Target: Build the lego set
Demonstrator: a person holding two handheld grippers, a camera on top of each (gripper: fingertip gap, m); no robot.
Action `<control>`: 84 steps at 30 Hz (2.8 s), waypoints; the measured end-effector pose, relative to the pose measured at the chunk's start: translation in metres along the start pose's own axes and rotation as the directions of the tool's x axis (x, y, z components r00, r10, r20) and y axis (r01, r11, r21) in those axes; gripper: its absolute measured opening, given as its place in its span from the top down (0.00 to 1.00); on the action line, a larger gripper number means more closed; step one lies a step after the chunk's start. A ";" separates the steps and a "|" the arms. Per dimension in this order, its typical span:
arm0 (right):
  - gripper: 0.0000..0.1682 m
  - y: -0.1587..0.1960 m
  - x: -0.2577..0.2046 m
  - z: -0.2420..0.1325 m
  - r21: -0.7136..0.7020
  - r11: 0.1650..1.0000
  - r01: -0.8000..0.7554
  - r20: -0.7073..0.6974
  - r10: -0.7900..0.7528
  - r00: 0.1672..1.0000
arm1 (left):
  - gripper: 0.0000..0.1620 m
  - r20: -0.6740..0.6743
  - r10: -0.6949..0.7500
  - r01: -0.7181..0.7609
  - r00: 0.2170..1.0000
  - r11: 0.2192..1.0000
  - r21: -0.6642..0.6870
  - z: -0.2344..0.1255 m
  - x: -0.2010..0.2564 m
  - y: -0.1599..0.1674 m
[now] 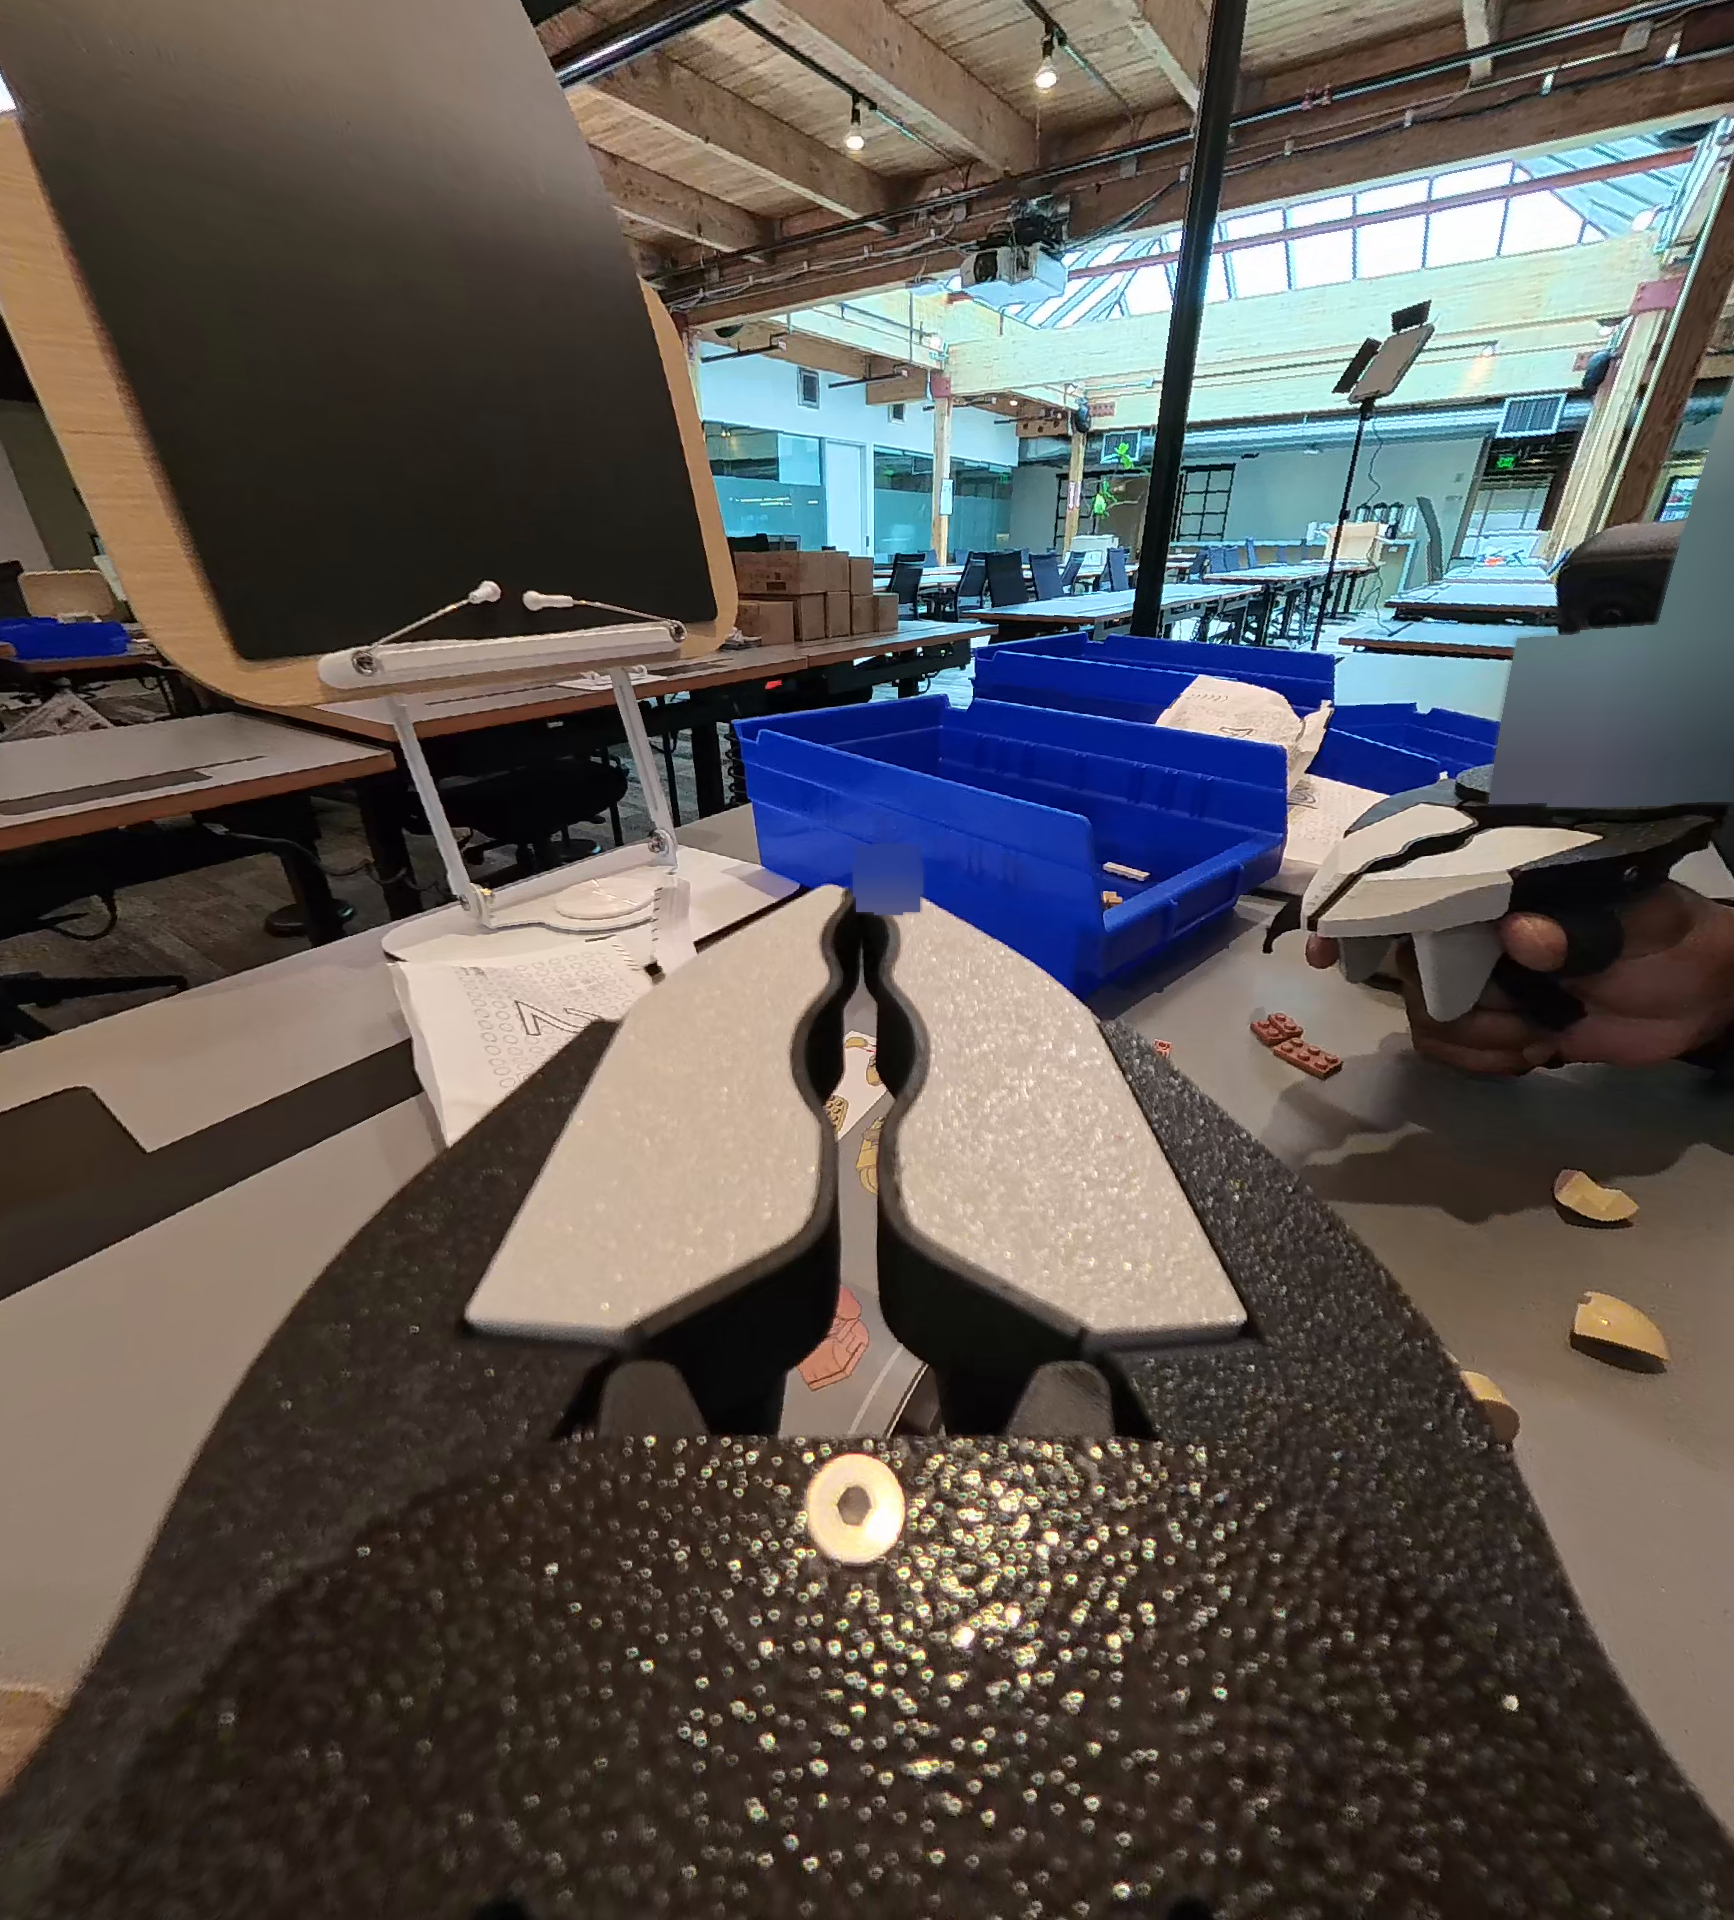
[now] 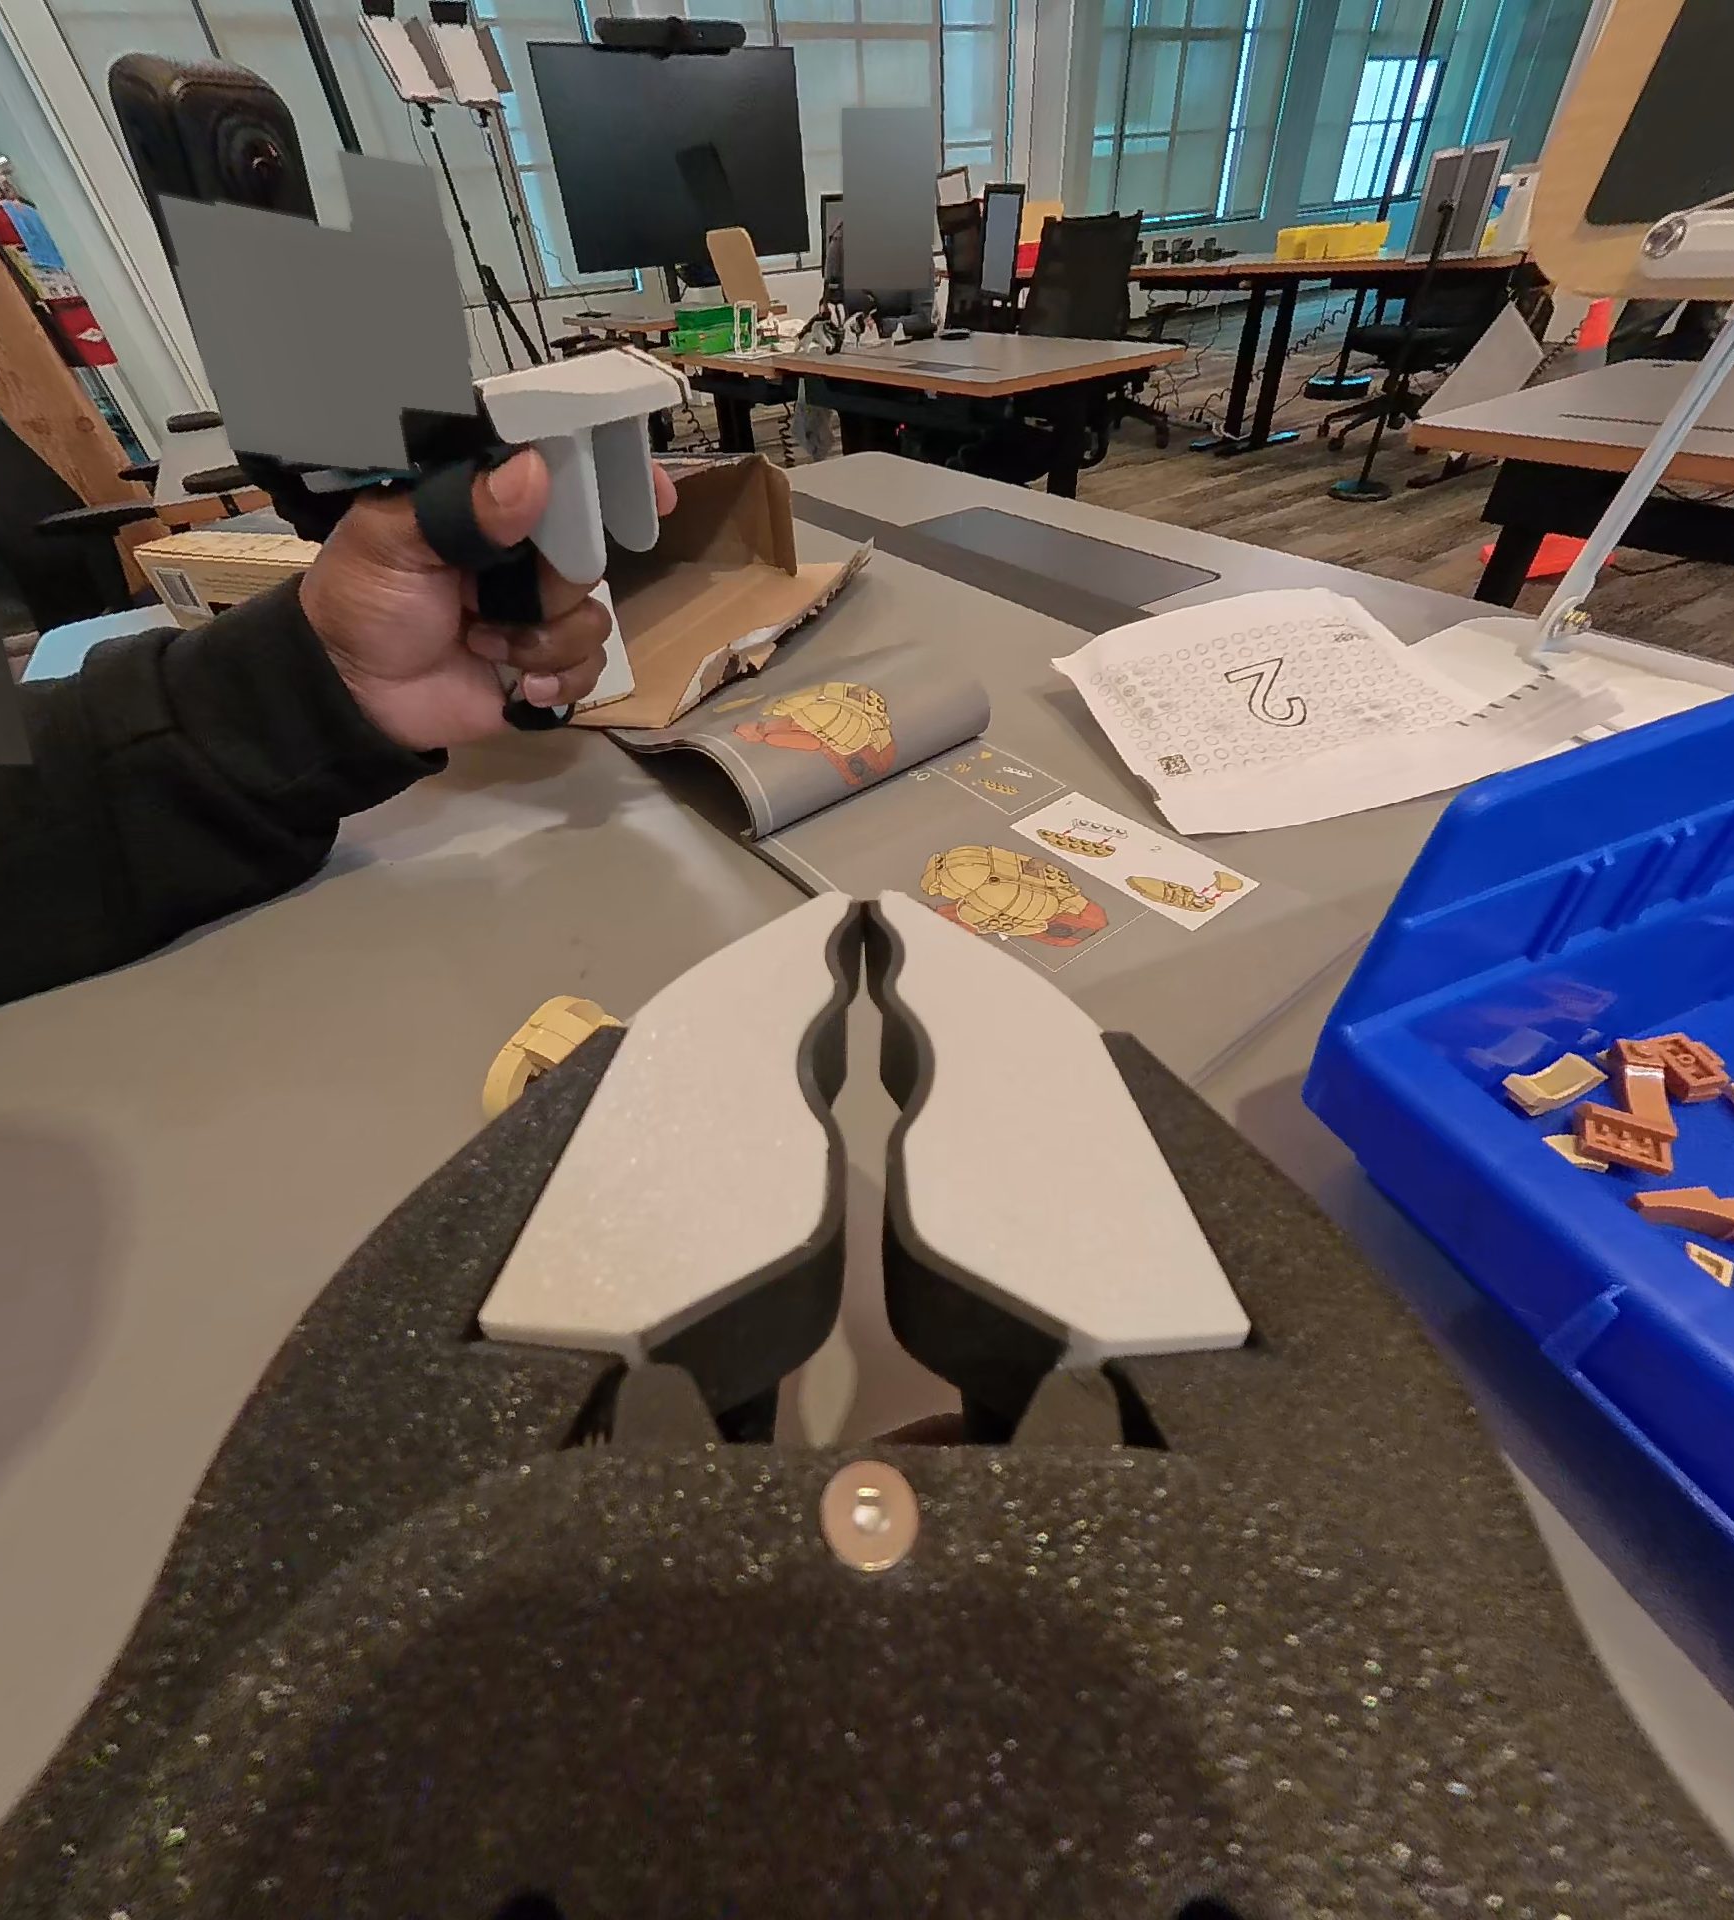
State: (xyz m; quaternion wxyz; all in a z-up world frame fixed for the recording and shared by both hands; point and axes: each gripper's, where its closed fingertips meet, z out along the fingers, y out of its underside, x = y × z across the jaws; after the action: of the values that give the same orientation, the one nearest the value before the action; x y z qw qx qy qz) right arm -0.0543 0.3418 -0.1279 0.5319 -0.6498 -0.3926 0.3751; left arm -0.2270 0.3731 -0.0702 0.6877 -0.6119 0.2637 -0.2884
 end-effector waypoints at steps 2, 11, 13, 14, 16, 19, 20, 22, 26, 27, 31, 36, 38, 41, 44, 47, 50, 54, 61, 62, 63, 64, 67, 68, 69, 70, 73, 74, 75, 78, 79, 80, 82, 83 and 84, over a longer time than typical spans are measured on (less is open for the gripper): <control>1.00 0.000 0.000 0.000 0.000 1.000 -0.001 0.000 0.001 1.000 | 1.00 -0.001 -0.001 0.001 1.000 1.000 -0.001 0.000 0.000 0.000; 1.00 0.000 -0.001 0.000 -0.001 1.000 0.001 0.003 -0.001 1.000 | 1.00 -0.005 0.001 -0.001 1.000 1.000 -0.010 0.002 0.002 0.002; 1.00 0.000 -0.001 0.000 -0.001 1.000 0.000 0.003 0.000 1.000 | 1.00 -0.005 0.001 -0.001 1.000 1.000 -0.012 0.002 0.002 0.003; 1.00 0.000 -0.001 0.000 -0.001 1.000 0.000 0.003 0.000 1.000 | 1.00 -0.004 0.001 -0.001 1.000 1.000 -0.012 0.002 0.002 0.003; 1.00 0.000 -0.001 0.000 -0.002 1.000 -0.001 0.004 0.001 1.000 | 1.00 -0.001 0.002 -0.002 1.000 1.000 -0.013 0.002 0.001 0.002; 1.00 0.000 -0.001 0.000 -0.004 1.000 0.000 0.006 0.000 1.000 | 1.00 0.010 0.008 -0.008 1.000 1.000 -0.010 -0.001 -0.002 0.000; 1.00 0.000 -0.002 0.000 -0.004 1.000 0.000 0.007 0.000 1.000 | 1.00 0.017 0.013 -0.013 1.000 1.000 -0.007 -0.003 -0.004 -0.002; 1.00 0.001 -0.002 0.001 -0.005 1.000 -0.001 0.008 0.001 1.000 | 1.00 0.035 0.024 -0.024 0.999 1.000 0.005 -0.008 -0.009 -0.009; 1.00 0.001 -0.003 0.001 -0.006 1.000 -0.003 0.011 0.003 1.000 | 1.00 0.072 0.041 -0.045 0.997 0.998 0.051 -0.023 -0.019 -0.028; 1.00 0.001 -0.003 0.001 -0.006 1.000 -0.003 0.012 0.003 1.000 | 1.00 0.083 0.045 -0.050 0.996 0.997 0.062 -0.027 -0.021 -0.032; 1.00 0.001 -0.004 0.001 -0.006 1.000 0.000 0.015 0.000 1.000 | 1.00 0.088 0.022 -0.032 0.996 0.993 0.113 -0.035 -0.024 -0.043; 1.00 0.001 -0.005 0.001 -0.006 1.000 0.002 0.013 -0.002 1.000 | 1.00 0.079 0.035 -0.042 0.996 0.995 0.090 -0.030 -0.021 -0.038; 1.00 0.001 -0.004 0.001 -0.005 1.000 0.003 0.013 -0.003 1.000 | 1.00 0.073 0.036 -0.042 0.997 0.995 0.086 -0.029 -0.019 -0.037; 1.00 0.001 -0.005 0.001 -0.006 1.000 0.002 0.013 -0.002 1.000 | 1.00 0.068 0.032 -0.038 0.997 0.996 0.085 -0.027 -0.018 -0.036; 1.00 0.001 -0.005 0.001 -0.008 1.000 0.003 0.015 -0.003 1.000 | 1.00 0.062 0.031 -0.036 0.998 0.996 0.079 -0.025 -0.016 -0.035; 1.00 0.001 -0.005 0.001 -0.009 1.000 0.002 0.016 -0.002 1.000 | 1.00 0.059 0.031 -0.035 0.998 0.997 0.074 -0.024 -0.015 -0.033; 1.00 0.001 -0.005 0.001 -0.008 1.000 0.002 0.016 -0.002 1.000 | 1.00 0.055 0.030 -0.034 0.998 0.997 0.070 -0.023 -0.014 -0.032; 1.00 0.002 -0.005 0.002 -0.010 1.000 0.001 0.017 -0.001 1.000 | 1.00 0.054 0.028 -0.032 0.998 0.997 0.067 -0.022 -0.014 -0.031; 1.00 0.002 -0.006 0.002 -0.010 1.000 0.002 0.018 -0.001 1.000 | 1.00 0.049 0.029 -0.032 0.998 0.998 0.059 -0.020 -0.012 -0.029; 1.00 0.002 -0.006 0.002 -0.010 1.000 0.002 0.018 -0.002 1.000 | 1.00 0.047 0.028 -0.031 0.998 0.998 0.057 -0.019 -0.012 -0.028; 1.00 0.002 -0.006 0.002 -0.010 1.000 0.002 0.018 -0.002 1.000 | 1.00 0.046 0.028 -0.030 0.999 0.998 0.056 -0.019 -0.011 -0.028; 1.00 0.002 -0.006 0.002 -0.010 1.000 0.002 0.018 -0.002 1.000 | 1.00 0.044 0.028 -0.030 0.999 0.998 0.054 -0.019 -0.011 -0.027; 1.00 0.001 -0.007 0.001 -0.009 1.000 0.001 0.021 -0.001 1.000 | 1.00 0.039 0.027 -0.028 0.999 0.999 0.045 -0.017 -0.010 -0.025; 1.00 0.001 -0.007 0.001 -0.009 1.000 0.001 0.023 -0.001 1.000 | 1.00 0.036 0.027 -0.028 0.999 0.999 0.041 -0.016 -0.009 -0.024; 1.00 0.001 -0.007 0.001 -0.009 1.000 0.003 0.023 -0.002 1.000 | 1.00 0.032 0.027 -0.028 0.999 0.999 0.036 -0.015 -0.008 -0.022; 1.00 0.001 -0.007 0.001 -0.009 1.000 0.005 0.022 -0.005 1.000 | 1.00 0.028 0.028 -0.029 0.999 0.999 0.031 -0.014 -0.007 -0.021; 1.00 -0.001 -0.007 0.000 -0.006 1.000 0.008 0.017 -0.008 1.000 | 1.00 0.016 0.028 -0.029 0.999 0.999 0.014 -0.010 -0.004 -0.016; 1.00 -0.002 -0.006 0.000 -0.002 1.000 0.008 0.015 -0.008 1.000 | 1.00 0.012 0.027 -0.027 1.000 1.000 0.009 -0.009 -0.003 -0.014; 1.00 -0.003 -0.006 -0.001 0.001 1.000 0.008 0.013 -0.008 1.000 | 1.00 0.009 0.025 -0.025 1.000 1.000 0.004 -0.007 -0.002 -0.012; 1.00 -0.005 -0.005 -0.002 0.009 1.000 0.008 0.011 -0.008 1.000 | 1.00 0.001 0.022 -0.022 1.000 1.000 -0.010 -0.005 0.000 -0.007; 1.00 -0.006 -0.006 -0.002 0.009 1.000 0.009 0.012 -0.009 1.000 | 1.00 -0.002 0.021 -0.021 1.000 1.000 -0.013 -0.004 0.000 -0.006; 1.00 -0.006 -0.006 -0.002 0.009 1.000 0.010 0.013 -0.010 1.000 | 1.00 -0.004 0.021 -0.021 1.000 1.000 -0.015 -0.003 0.001 -0.005; 1.00 -0.006 -0.008 -0.002 0.008 1.000 0.011 0.017 -0.011 1.000 | 1.00 -0.008 0.023 -0.023 1.000 1.000 -0.020 -0.002 0.003 -0.004; 1.00 -0.006 -0.009 -0.002 0.007 1.000 0.012 0.018 -0.012 1.000 | 1.00 -0.010 0.024 -0.024 1.000 0.999 -0.023 -0.002 0.003 -0.003; 1.00 -0.006 -0.009 -0.002 0.008 1.000 0.013 0.019 -0.013 1.000 | 1.00 -0.012 0.024 -0.024 1.000 0.999 -0.026 -0.001 0.004 -0.003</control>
State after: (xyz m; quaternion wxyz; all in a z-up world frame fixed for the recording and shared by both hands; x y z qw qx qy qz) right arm -0.0570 0.3336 -0.1215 0.5331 -0.6415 -0.4006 0.3792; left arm -0.2253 0.3692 -0.0676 0.6815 -0.6159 0.2787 -0.2802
